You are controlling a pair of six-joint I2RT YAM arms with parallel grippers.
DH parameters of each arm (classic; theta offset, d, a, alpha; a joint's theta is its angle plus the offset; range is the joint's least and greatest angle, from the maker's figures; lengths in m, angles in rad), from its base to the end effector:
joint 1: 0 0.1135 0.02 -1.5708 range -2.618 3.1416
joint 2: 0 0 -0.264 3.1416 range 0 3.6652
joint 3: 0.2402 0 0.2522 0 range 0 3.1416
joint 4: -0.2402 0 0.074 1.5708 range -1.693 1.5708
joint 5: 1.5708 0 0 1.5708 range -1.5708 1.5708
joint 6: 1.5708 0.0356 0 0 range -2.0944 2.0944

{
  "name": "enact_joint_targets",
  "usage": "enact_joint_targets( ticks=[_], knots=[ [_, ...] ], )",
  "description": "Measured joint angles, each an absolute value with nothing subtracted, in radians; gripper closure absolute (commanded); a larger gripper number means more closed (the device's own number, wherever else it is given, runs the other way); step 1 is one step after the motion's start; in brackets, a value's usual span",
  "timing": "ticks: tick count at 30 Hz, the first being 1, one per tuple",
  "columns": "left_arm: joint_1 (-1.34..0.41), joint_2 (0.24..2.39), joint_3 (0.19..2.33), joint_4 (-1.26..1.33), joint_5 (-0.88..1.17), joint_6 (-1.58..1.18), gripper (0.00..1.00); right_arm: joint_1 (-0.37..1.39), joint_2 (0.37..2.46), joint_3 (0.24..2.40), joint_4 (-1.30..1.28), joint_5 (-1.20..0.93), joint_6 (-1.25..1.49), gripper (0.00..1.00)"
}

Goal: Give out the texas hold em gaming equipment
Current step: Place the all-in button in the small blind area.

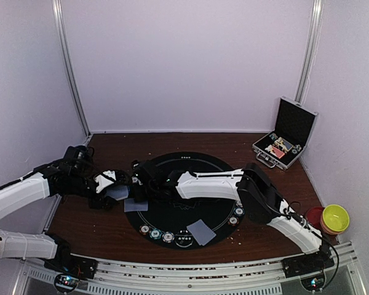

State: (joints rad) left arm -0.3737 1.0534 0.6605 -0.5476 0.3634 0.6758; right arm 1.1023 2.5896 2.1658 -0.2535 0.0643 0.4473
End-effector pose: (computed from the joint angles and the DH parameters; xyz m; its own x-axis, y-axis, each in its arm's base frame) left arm 0.1834 -0.0855 0.2179 -0.2513 0.7266 -0.6395 0.8889 0.4348 0.1446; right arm 0.2631 0.5148 0.1373 -0.6305 -0.2899 -0.7200 -0.6600 0.6884 0.3007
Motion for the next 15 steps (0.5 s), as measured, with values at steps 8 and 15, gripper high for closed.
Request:
enact_joint_targets(
  ticks=[8,15],
  knots=[
    [-0.374,1.054,0.659,-0.547,0.363,0.675,0.47,1.105,2.603,2.185,-0.261,0.088,0.444,0.38],
    [-0.373,1.054,0.659,-0.547,0.364,0.675,0.47,1.105,2.605,2.186,-0.262,0.086,0.440,0.33]
  ],
)
